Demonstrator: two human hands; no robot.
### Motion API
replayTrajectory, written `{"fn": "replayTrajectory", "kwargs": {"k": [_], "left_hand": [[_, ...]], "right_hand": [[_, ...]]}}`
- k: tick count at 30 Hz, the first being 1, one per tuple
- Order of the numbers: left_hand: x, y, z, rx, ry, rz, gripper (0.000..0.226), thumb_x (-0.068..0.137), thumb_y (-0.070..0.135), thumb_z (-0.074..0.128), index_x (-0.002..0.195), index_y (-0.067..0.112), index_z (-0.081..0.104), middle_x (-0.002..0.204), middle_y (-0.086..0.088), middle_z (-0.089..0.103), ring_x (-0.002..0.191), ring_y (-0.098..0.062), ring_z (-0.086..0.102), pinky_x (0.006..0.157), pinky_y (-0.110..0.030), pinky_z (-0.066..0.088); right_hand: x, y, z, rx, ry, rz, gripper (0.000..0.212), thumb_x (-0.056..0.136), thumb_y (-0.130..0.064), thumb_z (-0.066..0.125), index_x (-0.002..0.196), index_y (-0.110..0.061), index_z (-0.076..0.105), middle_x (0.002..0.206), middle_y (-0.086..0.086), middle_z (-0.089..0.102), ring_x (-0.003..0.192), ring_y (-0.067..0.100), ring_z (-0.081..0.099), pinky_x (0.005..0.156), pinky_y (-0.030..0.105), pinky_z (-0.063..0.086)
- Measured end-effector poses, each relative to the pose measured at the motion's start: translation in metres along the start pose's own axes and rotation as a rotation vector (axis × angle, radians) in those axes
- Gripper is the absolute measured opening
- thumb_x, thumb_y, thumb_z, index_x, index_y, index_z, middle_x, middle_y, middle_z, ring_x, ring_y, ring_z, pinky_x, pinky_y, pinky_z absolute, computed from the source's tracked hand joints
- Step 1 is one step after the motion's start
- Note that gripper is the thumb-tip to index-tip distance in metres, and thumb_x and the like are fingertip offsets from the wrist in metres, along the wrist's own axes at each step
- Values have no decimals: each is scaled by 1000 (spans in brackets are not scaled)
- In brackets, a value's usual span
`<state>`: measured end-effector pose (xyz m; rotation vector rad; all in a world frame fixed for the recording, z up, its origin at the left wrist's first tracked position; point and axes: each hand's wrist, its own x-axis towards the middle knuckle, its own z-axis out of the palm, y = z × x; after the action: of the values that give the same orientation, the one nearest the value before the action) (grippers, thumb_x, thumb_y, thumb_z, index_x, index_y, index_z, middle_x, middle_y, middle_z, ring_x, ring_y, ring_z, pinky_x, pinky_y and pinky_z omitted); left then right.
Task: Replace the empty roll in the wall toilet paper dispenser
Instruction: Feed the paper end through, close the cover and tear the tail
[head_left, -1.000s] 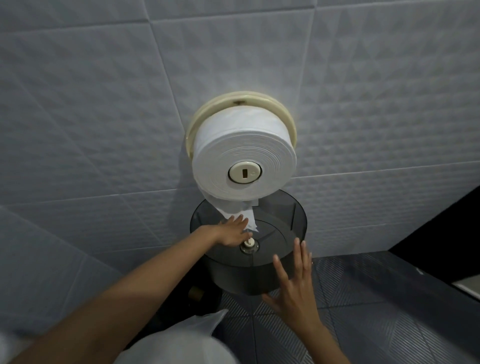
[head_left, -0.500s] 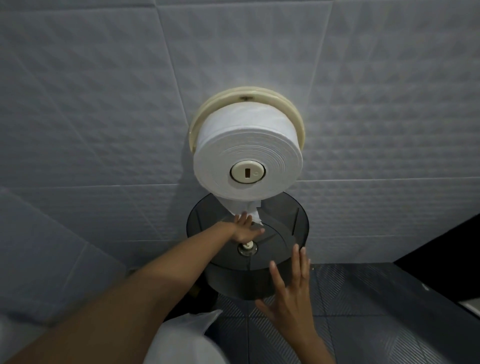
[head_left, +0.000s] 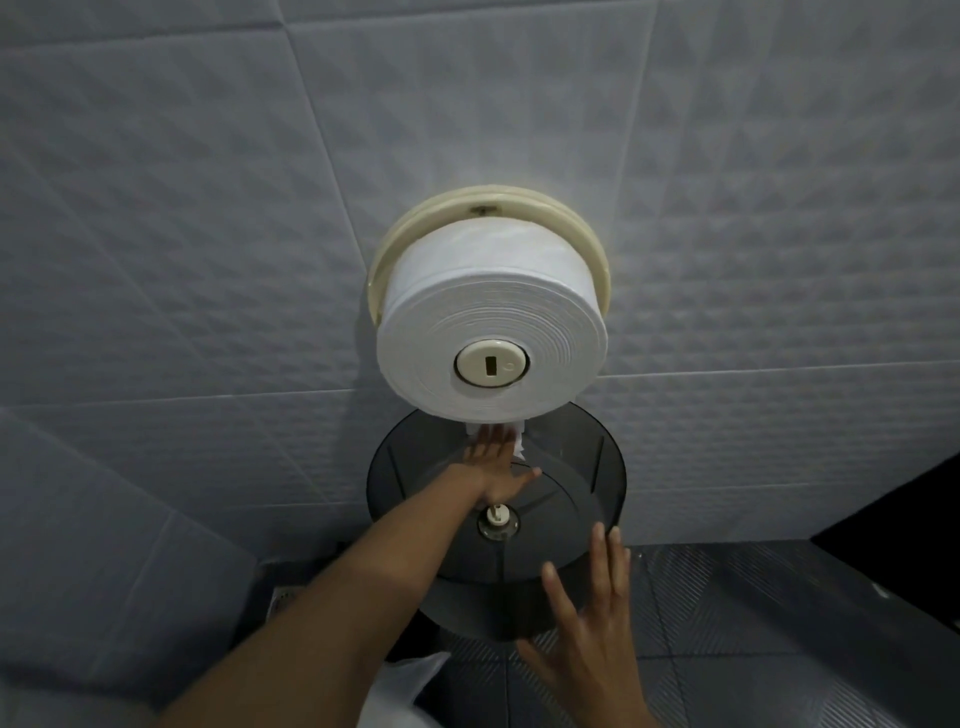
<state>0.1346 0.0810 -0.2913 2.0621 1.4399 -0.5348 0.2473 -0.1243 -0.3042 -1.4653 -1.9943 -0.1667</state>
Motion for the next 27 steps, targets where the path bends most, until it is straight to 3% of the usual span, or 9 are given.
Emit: {"fn": "replayTrajectory", "kwargs": {"k": [4,9,19,23,27], "left_hand": [[6,-1,-4,-24,26,-36,82,95,61,23,150,16,-17,158,-10,-24,146,-32,-21,119,-52,-1],[2,-1,-8,-40,4,-55,81,95,59,25,151,16,-13,160,-10,-20,146,-36,-17,118,-54,1],[-25,15,-9,-48,-153,-106,88,92,67,17,151,8,-10,160,-13,-19,147,-33,-17,118,-50,-6],[-24,16,-2,-42,-190,-139,92,90,70,17,150,6,-11,159,-17,-17,148,-32,-14,120,-48,-4],[-26,17,3,-47,-100,-138,92,90,70,18,151,7,-8,160,-15,-16,148,-32,-13,120,-49,-2]], "right_hand": [[-1,2,0,0,-2,-22,127,52,-42,79,152,-33,1,159,19,-7,145,44,1,109,62,16],[3,-1,-5,18,6,-9,110,66,-48,69,151,-33,0,159,19,-8,145,43,2,111,62,15],[4,-7,-11,17,-15,29,105,71,-50,66,151,-34,-1,159,18,-8,145,44,4,107,66,23],[2,-7,-8,-4,-5,14,118,63,-43,77,152,-34,-1,159,19,-8,144,45,4,108,65,20],[-1,-7,-3,-40,-17,-1,128,56,-42,83,151,-33,-2,158,20,-9,145,45,3,108,66,20]]}}
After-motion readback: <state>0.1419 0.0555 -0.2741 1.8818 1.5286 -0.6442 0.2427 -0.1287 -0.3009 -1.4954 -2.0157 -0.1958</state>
